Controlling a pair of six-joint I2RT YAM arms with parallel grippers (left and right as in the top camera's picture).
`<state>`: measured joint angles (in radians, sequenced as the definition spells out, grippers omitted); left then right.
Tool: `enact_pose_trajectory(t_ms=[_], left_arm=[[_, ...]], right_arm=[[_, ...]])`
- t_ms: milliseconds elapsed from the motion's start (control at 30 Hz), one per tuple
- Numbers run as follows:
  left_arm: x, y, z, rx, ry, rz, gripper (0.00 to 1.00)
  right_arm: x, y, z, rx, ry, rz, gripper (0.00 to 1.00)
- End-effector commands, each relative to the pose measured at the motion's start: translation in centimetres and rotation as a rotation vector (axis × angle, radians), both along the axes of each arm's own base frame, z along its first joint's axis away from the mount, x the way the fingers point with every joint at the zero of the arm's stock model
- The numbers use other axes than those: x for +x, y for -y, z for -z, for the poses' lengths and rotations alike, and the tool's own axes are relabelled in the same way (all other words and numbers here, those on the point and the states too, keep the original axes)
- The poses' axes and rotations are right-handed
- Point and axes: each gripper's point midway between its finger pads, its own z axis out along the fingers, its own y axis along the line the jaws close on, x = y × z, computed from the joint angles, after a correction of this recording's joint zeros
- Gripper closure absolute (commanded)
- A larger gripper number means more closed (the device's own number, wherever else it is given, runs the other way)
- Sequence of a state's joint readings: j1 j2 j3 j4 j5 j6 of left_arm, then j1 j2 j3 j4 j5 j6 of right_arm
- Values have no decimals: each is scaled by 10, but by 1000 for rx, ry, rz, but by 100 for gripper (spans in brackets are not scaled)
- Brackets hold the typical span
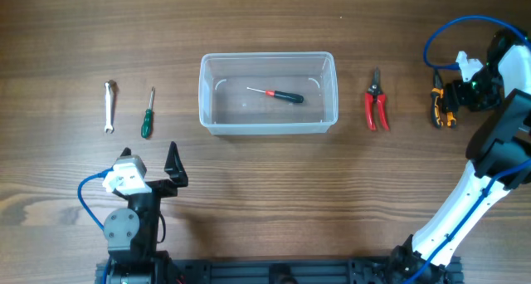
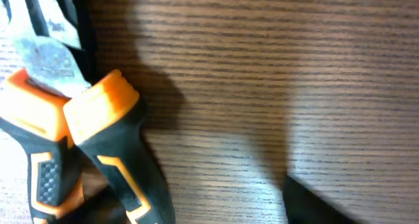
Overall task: Pack container
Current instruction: 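Grasp the needle-nose pliers handles with the right gripper and lift, then carry the pliers into the container, lower and open the right gripper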
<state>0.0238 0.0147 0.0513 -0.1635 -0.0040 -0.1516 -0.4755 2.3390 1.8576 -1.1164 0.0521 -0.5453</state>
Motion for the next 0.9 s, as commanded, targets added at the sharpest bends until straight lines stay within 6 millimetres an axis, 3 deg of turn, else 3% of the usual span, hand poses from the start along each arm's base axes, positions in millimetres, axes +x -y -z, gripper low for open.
enact_pose_trajectory(t_ms=[0,100,267,633,733,867], left_arm=[[0,-1,0,18,5,-4,0],[0,-1,0,18,5,-4,0],[0,-1,0,18,5,-4,0],[0,-1,0,18,5,-4,0],[0,-1,0,18,5,-4,0],[0,-1,0,18,5,-4,0]], right_arm=[[-2,-1,15,-3,-31,11,51],[-2,0,15,-4,-30,20,68],[0,0,15,-7,-21,21,86],[12,3,13,-9,31,60,96],[25,6,-2,-17,75,99,96],[53,-4,-48,29,196,79,96]])
